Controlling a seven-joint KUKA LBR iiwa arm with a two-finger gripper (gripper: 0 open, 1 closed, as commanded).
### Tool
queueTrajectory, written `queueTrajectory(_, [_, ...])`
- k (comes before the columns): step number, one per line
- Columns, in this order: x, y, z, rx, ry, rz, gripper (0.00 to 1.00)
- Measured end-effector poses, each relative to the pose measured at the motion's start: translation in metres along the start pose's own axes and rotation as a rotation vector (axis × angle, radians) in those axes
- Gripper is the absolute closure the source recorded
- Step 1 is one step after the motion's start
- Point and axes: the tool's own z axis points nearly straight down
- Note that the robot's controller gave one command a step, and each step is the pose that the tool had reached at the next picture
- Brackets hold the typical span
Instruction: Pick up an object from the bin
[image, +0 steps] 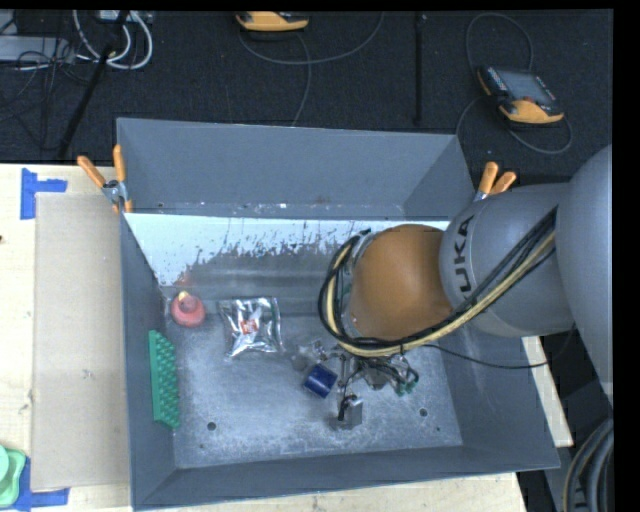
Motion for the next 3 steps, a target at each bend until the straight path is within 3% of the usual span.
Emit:
queueTrajectory(1, [-0.001, -0.001, 0.0, 0.001, -0.003, 0.005, 1.0])
queueTrajectory(2, [-0.007, -0.011, -0.096, 0.005, -0.012, 0.012, 1.0])
queueTrajectory(3, [-0.005, -0.011, -0.092, 0.002, -0.005, 0.014, 0.0])
